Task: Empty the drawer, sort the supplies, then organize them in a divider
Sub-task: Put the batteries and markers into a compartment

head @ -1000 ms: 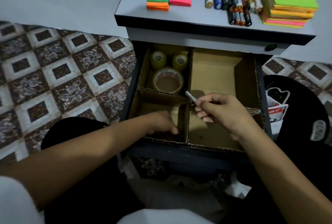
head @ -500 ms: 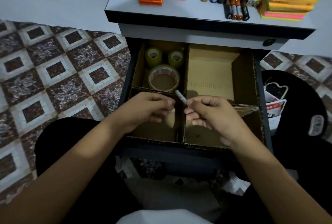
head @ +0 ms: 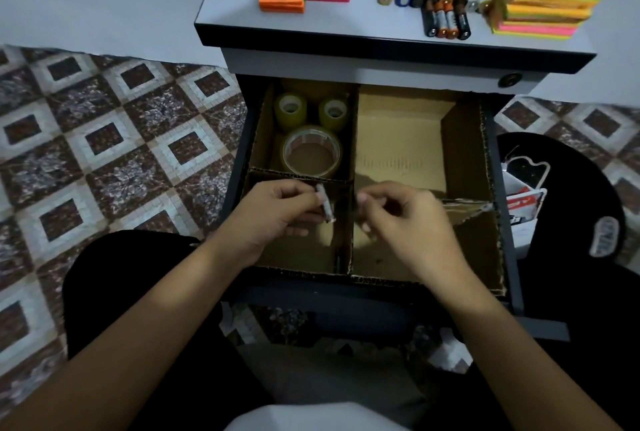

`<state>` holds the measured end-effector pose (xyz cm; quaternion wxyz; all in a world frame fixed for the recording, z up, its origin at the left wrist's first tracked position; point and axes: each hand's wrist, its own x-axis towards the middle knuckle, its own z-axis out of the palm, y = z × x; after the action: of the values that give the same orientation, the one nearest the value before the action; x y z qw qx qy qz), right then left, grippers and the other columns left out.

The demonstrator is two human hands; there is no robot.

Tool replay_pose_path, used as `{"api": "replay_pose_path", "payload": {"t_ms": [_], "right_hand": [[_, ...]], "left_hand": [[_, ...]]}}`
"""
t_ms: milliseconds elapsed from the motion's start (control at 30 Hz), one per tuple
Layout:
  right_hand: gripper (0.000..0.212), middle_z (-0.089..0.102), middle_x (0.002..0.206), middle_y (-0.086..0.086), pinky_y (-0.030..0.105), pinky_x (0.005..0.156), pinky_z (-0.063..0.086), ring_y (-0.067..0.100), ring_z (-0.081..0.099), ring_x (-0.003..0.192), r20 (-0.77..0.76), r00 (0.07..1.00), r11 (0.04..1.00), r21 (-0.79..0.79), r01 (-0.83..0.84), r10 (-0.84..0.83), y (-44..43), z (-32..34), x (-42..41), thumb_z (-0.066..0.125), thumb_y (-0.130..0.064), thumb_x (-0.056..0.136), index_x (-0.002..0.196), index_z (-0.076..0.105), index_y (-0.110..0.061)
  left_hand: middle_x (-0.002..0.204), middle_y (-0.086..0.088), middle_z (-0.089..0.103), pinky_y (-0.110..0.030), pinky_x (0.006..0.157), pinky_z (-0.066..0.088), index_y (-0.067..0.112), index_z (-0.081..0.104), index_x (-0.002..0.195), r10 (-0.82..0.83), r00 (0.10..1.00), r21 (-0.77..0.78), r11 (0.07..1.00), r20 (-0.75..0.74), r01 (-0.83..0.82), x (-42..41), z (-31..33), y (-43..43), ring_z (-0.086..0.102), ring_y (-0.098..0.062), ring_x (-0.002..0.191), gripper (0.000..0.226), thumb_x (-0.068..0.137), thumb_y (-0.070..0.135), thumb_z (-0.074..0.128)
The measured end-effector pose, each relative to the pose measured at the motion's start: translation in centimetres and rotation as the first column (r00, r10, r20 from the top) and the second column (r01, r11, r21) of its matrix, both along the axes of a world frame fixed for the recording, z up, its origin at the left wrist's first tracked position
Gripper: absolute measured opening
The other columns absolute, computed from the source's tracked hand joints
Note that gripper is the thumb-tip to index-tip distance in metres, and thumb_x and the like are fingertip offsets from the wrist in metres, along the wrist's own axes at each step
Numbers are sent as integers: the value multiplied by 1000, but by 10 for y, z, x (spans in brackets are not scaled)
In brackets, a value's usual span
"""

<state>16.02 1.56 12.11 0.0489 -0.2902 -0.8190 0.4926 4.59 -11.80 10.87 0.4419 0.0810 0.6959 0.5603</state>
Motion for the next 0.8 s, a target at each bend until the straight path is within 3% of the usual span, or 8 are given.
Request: {"api": "replay_pose_path", "payload": {"t_ms": [100, 200, 333, 400, 500, 633, 800], "right_hand": [[22, 59, 99, -5, 4, 68, 43, 7, 59, 83, -56, 998, 887, 461, 31, -5, 20, -4, 11, 53, -20, 93, 110, 65, -11], [34, 62, 109, 17, 35, 89, 45, 34, 56, 105, -29, 998, 713, 699, 54, -47, 48, -20, 20, 49, -24, 94, 111, 64, 1], [52, 51, 130, 28, 55, 105, 36, 43, 42, 127, 101, 988, 683, 730, 6, -116, 69, -41, 30, 40, -34, 92, 123, 56, 5], [54, 47, 133, 30, 56, 107, 33, 44, 38, 130, 117, 983, 683, 730, 14, -145, 70, -47, 32, 41, -34, 92, 125, 54, 6], [56, 42, 138, 30, 53, 112, 27, 43, 33, 134, 108, 981, 686, 727, 34, -163, 69, -48, 30, 39, -34, 92, 130, 50, 6], [58, 36, 144, 27, 46, 115, 18, 37, 25, 140, 131, 975, 687, 726, 28, -178, 68, -49, 30, 36, -35, 93, 135, 44, 5], [63, 32, 149, 21, 40, 116, 11, 31, 19, 143, 149, 971, 691, 723, 23, -189, 67, -49, 29, 28, -39, 91, 138, 41, 1]], "left_hand": [[85, -2, 71, -25, 68, 50, 15, 66, 86, -223, 970, -209, 957, -96, 199, -2, -5, 1, 67, -10, 80, 8, 88, 20, 62], [89, -2, 69, -24, 66, 49, 15, 65, 91, -384, 914, -371, 874, -130, 314, -2, -17, 8, 65, -11, 81, 10, 89, 24, 61], [79, -1, 66, -22, 59, 47, 11, 64, 87, -514, 853, -504, 762, -88, 407, -3, -32, 18, 62, -11, 71, 14, 89, 25, 62], [75, 1, 63, -21, 57, 45, 12, 64, 86, -582, 809, -572, 693, -82, 440, -3, -38, 22, 59, -10, 69, 16, 88, 27, 63], [78, 3, 58, -17, 55, 39, 10, 66, 100, -664, 745, -622, 610, -63, 491, 0, -41, 24, 54, -11, 75, 21, 89, 27, 61], [74, 6, 56, -10, 48, 39, 18, 61, 89, -646, 763, -575, 637, -34, 513, -2, -43, 24, 49, -2, 66, 4, 90, 21, 60], [71, 6, 56, -17, 53, 38, 9, 66, 99, -634, 772, -589, 639, -37, 496, -2, -47, 22, 51, -5, 65, 17, 89, 21, 61]]}}
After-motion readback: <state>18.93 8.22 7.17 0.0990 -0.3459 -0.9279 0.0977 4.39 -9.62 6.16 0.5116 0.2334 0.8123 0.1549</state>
